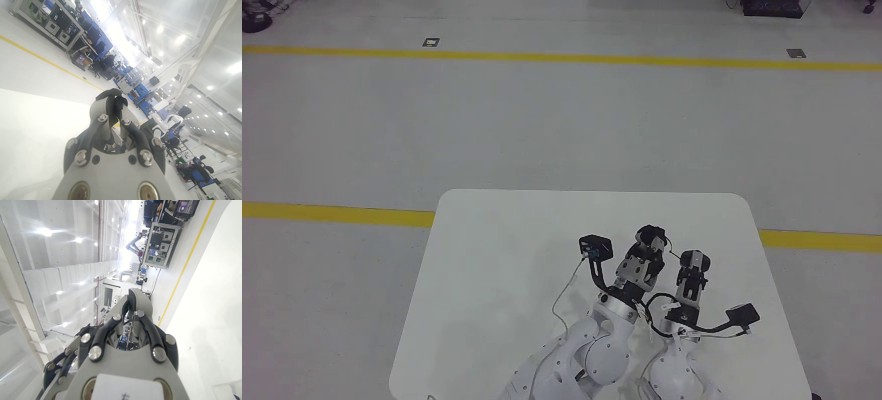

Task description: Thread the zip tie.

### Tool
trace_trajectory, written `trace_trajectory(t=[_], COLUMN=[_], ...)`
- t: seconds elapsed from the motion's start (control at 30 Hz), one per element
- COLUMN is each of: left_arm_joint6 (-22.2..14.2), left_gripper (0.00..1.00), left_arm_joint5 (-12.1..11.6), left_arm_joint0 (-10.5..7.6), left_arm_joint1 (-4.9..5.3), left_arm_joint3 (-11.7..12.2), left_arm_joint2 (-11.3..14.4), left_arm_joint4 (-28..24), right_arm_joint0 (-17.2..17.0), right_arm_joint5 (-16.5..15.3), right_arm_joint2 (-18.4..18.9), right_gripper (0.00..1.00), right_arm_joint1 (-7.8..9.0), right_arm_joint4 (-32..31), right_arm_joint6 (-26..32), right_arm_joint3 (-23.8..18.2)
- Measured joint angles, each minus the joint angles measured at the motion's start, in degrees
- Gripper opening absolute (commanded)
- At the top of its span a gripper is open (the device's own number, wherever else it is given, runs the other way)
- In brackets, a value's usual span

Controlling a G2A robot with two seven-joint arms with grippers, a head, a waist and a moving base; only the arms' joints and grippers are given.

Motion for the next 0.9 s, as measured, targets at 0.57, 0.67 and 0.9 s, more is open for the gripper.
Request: trace_trajectory(t=[0.57,0.67,0.9], left_arm_joint6=[-0.12,-0.15,0.33], left_gripper=[0.00,0.00,0.00], left_arm_joint5=[0.56,0.68,1.07], left_arm_joint0=[-0.09,-0.26,-0.35], left_arm_joint1=[-0.03,-0.09,-0.14], left_arm_joint3=[0.41,0.58,0.55], left_arm_joint2=[0.75,0.81,0.70], left_arm_joint4=[0.58,0.41,0.41], right_arm_joint0=[0.39,0.42,0.53], right_arm_joint5=[0.00,0.00,0.00], right_arm_joint2=[-1.08,-1.27,-1.59], right_gripper=[0.00,0.42,0.67], right_arm_joint1=[0.33,0.41,0.56], right_arm_joint4=[-0.53,-0.65,-0.45], right_arm_joint6=[-0.97,-1.18,-1.73], right_arm_joint3=[0.12,0.12,0.07])
